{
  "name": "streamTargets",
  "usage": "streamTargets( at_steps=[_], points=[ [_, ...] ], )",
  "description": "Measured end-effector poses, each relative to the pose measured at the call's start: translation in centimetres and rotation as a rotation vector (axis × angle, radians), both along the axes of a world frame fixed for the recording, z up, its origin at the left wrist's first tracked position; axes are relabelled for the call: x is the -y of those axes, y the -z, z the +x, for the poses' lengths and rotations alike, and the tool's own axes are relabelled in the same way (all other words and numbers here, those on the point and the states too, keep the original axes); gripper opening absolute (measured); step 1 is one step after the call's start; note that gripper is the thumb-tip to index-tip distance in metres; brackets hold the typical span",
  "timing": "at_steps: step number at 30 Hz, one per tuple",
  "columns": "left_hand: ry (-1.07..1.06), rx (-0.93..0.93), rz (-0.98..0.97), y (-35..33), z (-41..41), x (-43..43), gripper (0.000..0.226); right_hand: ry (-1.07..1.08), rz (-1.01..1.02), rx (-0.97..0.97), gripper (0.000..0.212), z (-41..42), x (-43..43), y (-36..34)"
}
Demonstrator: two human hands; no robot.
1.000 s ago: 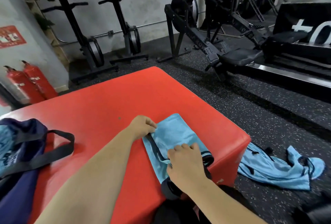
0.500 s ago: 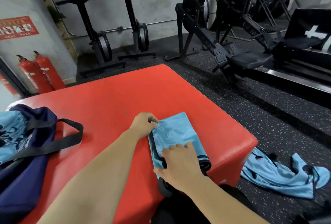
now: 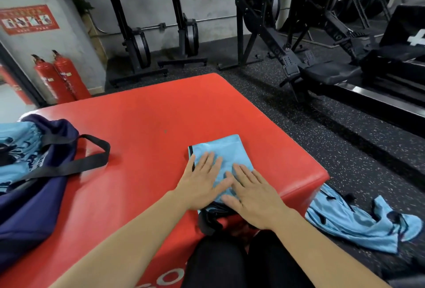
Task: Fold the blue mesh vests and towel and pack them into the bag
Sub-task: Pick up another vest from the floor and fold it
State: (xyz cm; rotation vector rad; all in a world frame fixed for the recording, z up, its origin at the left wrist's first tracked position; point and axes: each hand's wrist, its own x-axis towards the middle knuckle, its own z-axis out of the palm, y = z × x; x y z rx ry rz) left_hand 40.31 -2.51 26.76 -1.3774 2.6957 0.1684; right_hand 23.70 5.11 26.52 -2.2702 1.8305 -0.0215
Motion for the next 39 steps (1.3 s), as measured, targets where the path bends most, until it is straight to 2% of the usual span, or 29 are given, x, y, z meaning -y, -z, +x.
streamTargets(
  at_steps=[2, 5, 7, 9, 11, 13, 15, 17, 21, 24, 26, 28, 30, 32, 34, 37, 39],
  points=[
    [-0.017, 0.014, -0.025, 0.9, 0.3, -0.4, 0.122, 0.000, -0.002, -0.003, 0.091, -0.1, 0.0, 0.5],
    [-0.007, 0.045, -0.028, 1.0, 0.5, -0.2, 0.123, -0.014, 0.015, 0.007, 0.095, -0.1, -0.2, 0.5],
    [-0.004, 0.052, 0.001, 0.5, 0.3, -0.3, 0.114, -0.015, 0.038, 0.027, 0.099, 0.0, -0.3, 0.1],
    [-0.029, 0.008, 0.064, -0.7, 0.2, -0.3, 0.094, -0.011, 0.086, 0.102, 0.098, -0.3, 0.0, -0.5],
    [-0.104, -0.134, 0.059, -1.9, 0.4, 0.4, 0.072, 0.043, 0.066, 0.320, 0.073, -1.1, 1.0, -1.3],
    [-0.241, -0.327, 0.006, -3.2, 0.8, 1.8, 0.056, 0.201, -0.088, 0.513, 0.041, -2.3, 2.6, -2.3],
    [-0.374, -0.368, 0.020, -4.4, 1.2, 3.3, 0.053, 0.375, -0.161, 0.575, 0.030, -3.3, 4.6, -3.2],
    [-0.470, -0.328, 0.075, -5.0, 1.3, 4.7, 0.057, 0.478, -0.092, 0.602, 0.032, -3.9, 6.7, -3.4],
    [-0.569, -0.308, 0.188, -4.9, 0.7, 7.3, 0.064, 0.589, 0.083, 0.664, 0.053, -4.0, 10.8, -2.4],
    [-0.548, -0.155, 0.210, -4.8, 0.1, 9.5, 0.056, 0.629, 0.121, 0.757, 0.037, -3.8, 13.4, -1.9],
    [-0.520, -0.114, 0.258, -5.0, -0.1, 10.7, 0.045, 0.615, 0.180, 0.719, 0.029, -3.6, 14.9, -1.9],
    [-0.482, -0.122, 0.378, -5.3, -0.4, 11.8, 0.035, 0.570, 0.256, 0.635, 0.033, -3.3, 16.3, -2.0],
    [-0.461, -0.111, 0.478, -5.9, -0.6, 12.7, 0.034, 0.529, 0.299, 0.593, 0.031, -2.9, 17.6, -2.7],
    [-0.499, -0.178, 0.493, -6.5, -0.2, 13.8, 0.033, 0.499, 0.282, 0.627, 0.027, -2.9, 19.1, -3.0],
    [-0.571, -0.312, 0.471, -6.3, 0.8, 15.2, 0.024, 0.509, 0.251, 0.747, 0.016, -2.7, 20.5, -3.0],
    [-0.655, -0.437, 0.482, -5.8, 1.9, 16.0, 0.021, 0.488, 0.263, 0.868, 0.032, -2.5, 21.7, -2.6],
    [-0.655, -0.465, 0.451, -5.7, 2.4, 16.0, 0.029, 0.475, 0.283, 0.884, 0.044, -2.2, 22.1, -2.4]
  ],
)
